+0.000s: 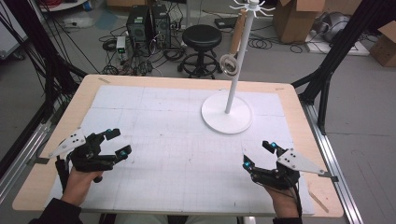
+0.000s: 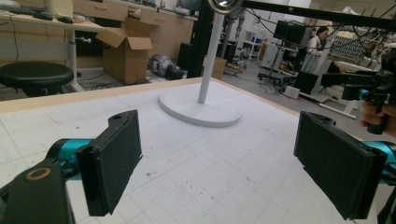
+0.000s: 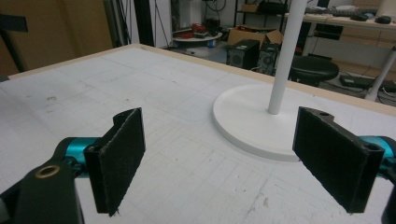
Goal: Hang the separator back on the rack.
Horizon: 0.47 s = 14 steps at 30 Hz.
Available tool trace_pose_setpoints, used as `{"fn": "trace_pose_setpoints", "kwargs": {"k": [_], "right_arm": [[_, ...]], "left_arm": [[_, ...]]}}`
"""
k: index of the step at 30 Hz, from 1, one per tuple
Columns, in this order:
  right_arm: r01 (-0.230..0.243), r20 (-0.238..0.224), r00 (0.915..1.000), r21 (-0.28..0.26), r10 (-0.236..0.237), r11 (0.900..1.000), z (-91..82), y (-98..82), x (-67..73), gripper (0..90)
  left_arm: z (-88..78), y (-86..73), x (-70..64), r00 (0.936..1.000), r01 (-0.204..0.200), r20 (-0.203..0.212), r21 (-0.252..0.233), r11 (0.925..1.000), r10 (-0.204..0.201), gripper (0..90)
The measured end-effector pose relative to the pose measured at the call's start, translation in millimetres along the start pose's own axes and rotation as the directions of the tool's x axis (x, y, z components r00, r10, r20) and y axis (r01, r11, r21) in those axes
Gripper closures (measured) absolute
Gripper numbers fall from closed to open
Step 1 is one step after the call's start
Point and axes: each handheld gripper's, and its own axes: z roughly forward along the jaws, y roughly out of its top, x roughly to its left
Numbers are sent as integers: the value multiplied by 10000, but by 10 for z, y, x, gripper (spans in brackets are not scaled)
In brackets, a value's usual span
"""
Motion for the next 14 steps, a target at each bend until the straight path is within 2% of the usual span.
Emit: {"fn": "trace_pose_setpoints", "kwargs": {"k": [14], "right_arm": [[-39, 84, 10000, -109, 40, 9999, -21, -2, -38, 157]], "left_arm": [[16, -19, 24, 9999, -5, -122, 85, 10000, 6, 155]]}}
